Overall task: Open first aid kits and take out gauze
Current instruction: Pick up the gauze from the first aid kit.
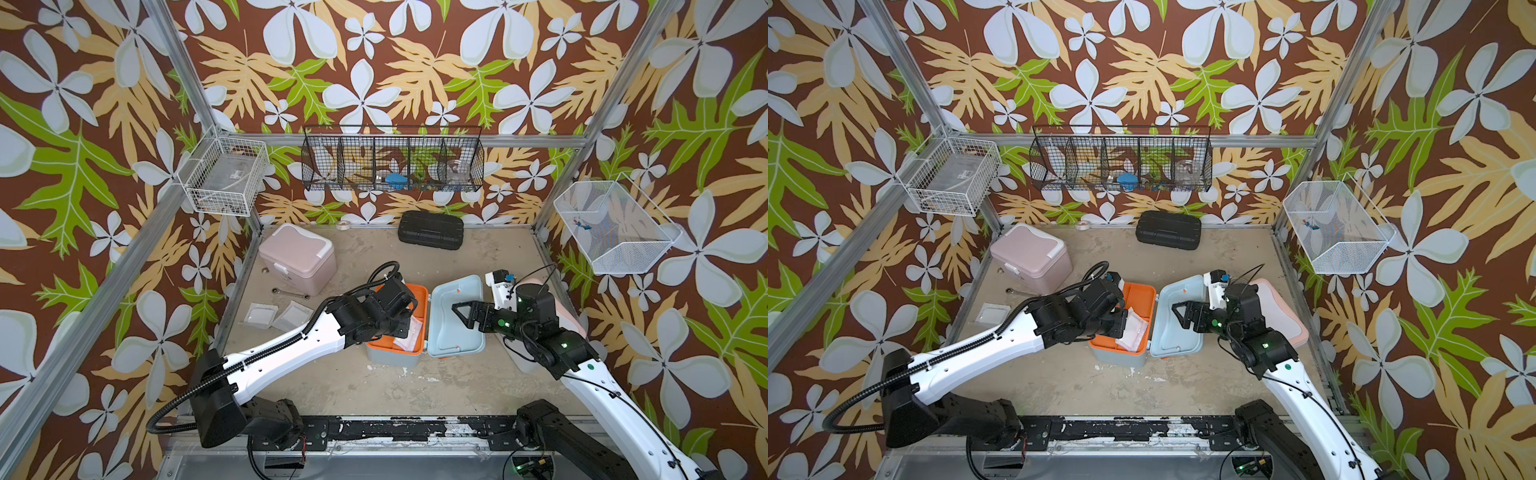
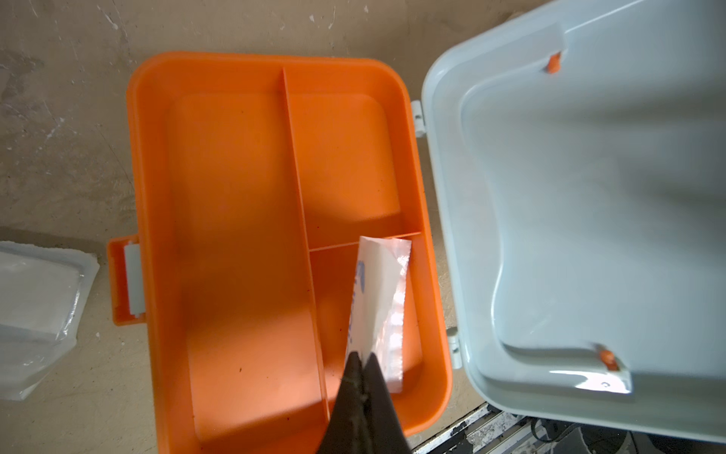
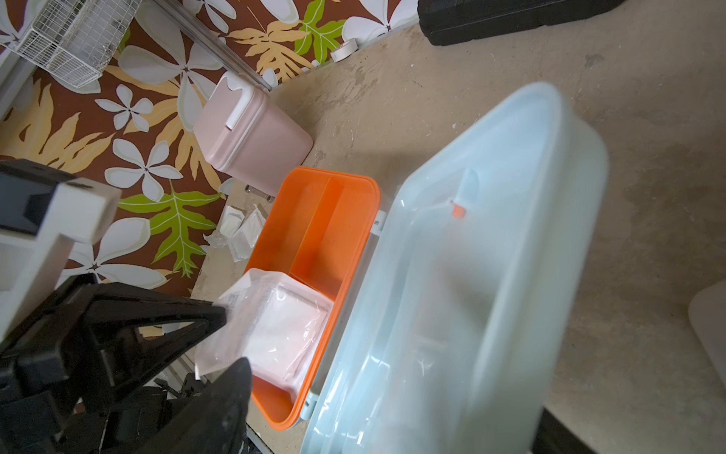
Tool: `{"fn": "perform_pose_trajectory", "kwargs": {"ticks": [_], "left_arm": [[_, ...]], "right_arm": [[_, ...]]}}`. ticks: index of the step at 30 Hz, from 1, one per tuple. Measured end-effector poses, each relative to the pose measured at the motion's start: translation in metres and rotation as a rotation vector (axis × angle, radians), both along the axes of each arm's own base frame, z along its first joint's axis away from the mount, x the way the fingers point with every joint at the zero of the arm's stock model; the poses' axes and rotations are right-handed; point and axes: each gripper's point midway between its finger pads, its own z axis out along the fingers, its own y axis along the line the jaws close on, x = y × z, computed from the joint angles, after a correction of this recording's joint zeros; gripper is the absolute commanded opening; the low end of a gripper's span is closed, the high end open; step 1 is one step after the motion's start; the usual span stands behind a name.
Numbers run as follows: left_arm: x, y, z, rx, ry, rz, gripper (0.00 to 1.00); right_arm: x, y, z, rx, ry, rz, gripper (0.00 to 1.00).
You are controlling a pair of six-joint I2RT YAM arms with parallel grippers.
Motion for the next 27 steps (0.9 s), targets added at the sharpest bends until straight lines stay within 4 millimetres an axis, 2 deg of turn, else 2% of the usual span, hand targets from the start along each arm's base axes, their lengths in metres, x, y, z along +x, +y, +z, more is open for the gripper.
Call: {"fn": "perform_pose_trajectory", "kwargs": {"ticks": [4, 8, 13, 19, 27], "left_arm": [[0.003, 0.006, 0.021, -0.063, -0.029, 0.031, 0.00], [0.012, 0.025, 0.033, -0.125, -0.051, 0.090, 0.00], [0.019, 0.053, 0.032, -0.154, -0.050, 0.162, 0.00], [0.023, 0.077, 0.031, -0.170, -0.059, 0.220, 0.00], [0.036, 0.131, 0.028, -0.198, -0.075, 0.373, 0.00]], "right_arm": [[0.000, 0.000, 0.000, 0.000, 0.000, 0.000, 0.88], [-0.001, 0.000, 0.001, 0.001, -0.003, 0.000, 0.88], [-0.001, 0.000, 0.002, 0.002, -0.006, 0.000, 0.88], [-0.001, 0.000, 0.001, 0.001, -0.002, 0.000, 0.88], [0.000, 0.000, 0.000, 0.001, 0.001, 0.000, 0.88]]}}
